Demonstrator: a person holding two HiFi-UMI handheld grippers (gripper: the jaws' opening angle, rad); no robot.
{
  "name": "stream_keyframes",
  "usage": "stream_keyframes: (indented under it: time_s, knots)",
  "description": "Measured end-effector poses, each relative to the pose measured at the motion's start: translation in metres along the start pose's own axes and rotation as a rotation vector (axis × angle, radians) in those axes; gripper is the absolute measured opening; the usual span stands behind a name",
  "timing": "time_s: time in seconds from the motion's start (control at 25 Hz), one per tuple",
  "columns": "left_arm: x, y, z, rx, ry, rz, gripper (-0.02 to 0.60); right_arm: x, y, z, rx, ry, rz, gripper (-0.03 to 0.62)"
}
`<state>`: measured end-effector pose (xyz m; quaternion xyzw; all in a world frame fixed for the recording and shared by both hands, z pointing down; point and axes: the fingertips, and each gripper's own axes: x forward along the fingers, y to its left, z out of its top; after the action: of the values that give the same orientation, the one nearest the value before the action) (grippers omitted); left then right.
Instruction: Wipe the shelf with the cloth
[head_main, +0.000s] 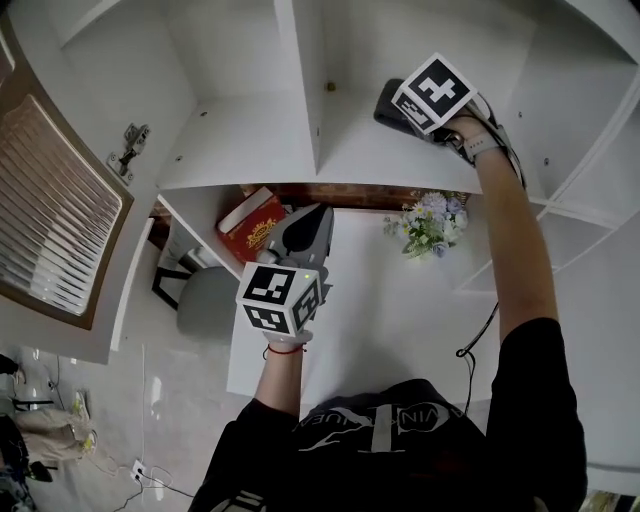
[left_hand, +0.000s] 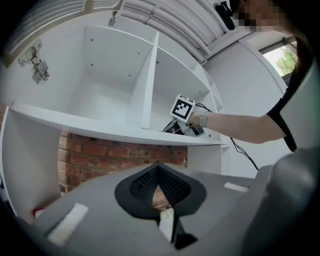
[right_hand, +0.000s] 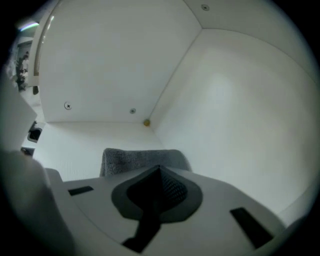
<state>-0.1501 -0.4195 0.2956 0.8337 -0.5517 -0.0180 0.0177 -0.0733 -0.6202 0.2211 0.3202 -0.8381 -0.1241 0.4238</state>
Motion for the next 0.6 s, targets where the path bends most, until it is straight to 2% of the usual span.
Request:
stream_keyframes:
  time_s: [0.28,0.48,0.6]
  knots:
    - [0.018,-0.031,0.009,0.01,-0.007,-0.081,0.011,-0.026,-0.047,-0.065,0.088,0.145,-0.164,0.011]
    - [0.029,-0.054,0.01,0.011,-0.011,-0.144,0.011,-0.049,-0.068,-0.111,0.149,0.306,-0.293,0.011]
    - [0.034,-0.066,0.011,0.007,-0.014,-0.176,0.011,-0.058,-0.077,-0.126,0.222,0.338,-0.34,0.011]
